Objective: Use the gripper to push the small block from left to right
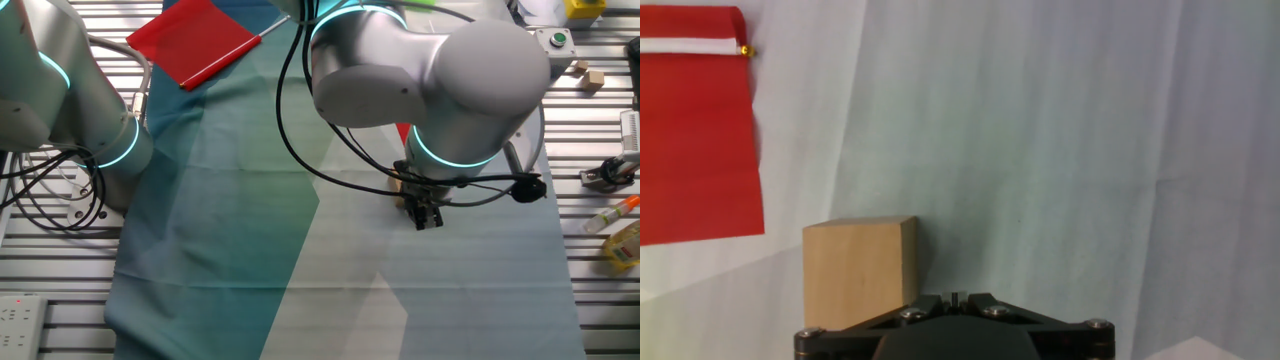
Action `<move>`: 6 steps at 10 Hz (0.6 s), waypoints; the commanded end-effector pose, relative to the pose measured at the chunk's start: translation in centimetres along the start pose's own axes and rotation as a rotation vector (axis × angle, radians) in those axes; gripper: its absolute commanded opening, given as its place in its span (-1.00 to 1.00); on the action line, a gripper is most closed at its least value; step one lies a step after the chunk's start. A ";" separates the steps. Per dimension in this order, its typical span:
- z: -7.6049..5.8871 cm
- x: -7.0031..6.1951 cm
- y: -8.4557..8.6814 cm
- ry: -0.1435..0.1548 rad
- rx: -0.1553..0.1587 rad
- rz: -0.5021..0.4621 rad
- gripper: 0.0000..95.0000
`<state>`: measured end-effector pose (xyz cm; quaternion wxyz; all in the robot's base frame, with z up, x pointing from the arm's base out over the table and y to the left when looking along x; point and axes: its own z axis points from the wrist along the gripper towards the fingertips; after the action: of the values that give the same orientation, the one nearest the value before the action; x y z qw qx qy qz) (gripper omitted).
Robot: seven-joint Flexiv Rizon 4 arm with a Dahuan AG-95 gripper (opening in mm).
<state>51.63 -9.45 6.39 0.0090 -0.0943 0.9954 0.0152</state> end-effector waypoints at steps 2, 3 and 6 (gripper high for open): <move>0.0 -0.1 0.0 0.000 0.000 -0.002 -1.00; 0.0 -0.1 0.0 -0.001 0.000 -0.003 -1.00; 0.0 -0.1 0.0 0.030 0.007 -0.025 -1.00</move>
<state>51.58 -9.50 6.39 -0.0013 -0.1051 0.9944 0.0084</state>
